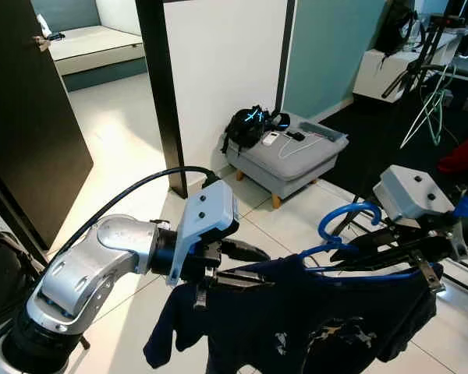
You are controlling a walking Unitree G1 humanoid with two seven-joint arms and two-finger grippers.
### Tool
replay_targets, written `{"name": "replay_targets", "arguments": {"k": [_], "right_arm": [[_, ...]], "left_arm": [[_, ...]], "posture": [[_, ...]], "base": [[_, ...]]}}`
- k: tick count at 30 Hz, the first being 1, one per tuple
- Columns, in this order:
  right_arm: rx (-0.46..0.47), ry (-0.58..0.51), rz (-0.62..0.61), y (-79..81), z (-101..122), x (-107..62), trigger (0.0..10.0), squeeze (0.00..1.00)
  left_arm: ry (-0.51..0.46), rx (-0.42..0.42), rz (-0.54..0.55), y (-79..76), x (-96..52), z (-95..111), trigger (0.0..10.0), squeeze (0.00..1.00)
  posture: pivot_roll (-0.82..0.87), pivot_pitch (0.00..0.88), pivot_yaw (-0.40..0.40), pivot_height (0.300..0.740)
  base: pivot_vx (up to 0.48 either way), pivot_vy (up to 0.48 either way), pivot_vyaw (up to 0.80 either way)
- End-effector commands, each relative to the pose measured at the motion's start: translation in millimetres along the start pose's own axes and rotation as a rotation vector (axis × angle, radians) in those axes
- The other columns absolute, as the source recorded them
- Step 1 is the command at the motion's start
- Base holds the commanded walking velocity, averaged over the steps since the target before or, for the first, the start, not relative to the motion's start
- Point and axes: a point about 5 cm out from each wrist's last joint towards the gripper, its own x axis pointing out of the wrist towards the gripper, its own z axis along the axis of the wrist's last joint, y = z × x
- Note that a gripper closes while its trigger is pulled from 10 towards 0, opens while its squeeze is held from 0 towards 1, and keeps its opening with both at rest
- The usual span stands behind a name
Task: Hang hanger
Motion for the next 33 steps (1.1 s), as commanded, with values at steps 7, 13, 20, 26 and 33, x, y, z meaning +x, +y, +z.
{"name": "replay_targets", "arguments": {"k": [7, 13, 20, 26, 33], "right_arm": [[-0.08, -0.028, -0.028, -4.1, 10, 1.4, 10.0, 0.0], [-0.085, -0.044, -0.056, -7.5, 9, 4.0, 10.0, 0.0], [0.002, -0.099, -0.267, -32.6, 0, 8.7, 10.0, 1.0], [0.057, -0.123, -0.481, -46.8, -8, -7.8, 10.0, 1.0], [0.238, -0.186, -0.878, -49.1, -38, -54.9, 10.0, 1.0]], "left_arm": [[0.039, -0.035, 0.009, -1.2, 2.8, -6, 0.0, 0.0], [0.04, -0.051, 0.07, 4.4, 2.4, -9, 0.0, 0.0], [0.052, -0.078, 0.169, 14.7, -5.8, -17, 0.0, 0.0], [0.085, -0.09, 0.241, 20.2, -17.2, -24, 0.0, 0.0], [0.087, -0.099, 0.395, 28.8, -36.6, -28, 0.0, 0.0]], "posture": [[-0.06, 0.0, 0.017, 0.74], [-0.06, 0.0, 0.014, 0.74], [-0.06, 0.0, 0.01, 0.74], [-0.06, 0.0, 0.009, 0.74], [-0.06, 0.0, 0.002, 0.74]], "base": [[0.0, 0.0, 0.0], [0.0, 0.0, 0.0], [0.0, 0.0, 0.0], [0.0, 0.0, 0.0], [0.0, 0.0, 0.0]]}}
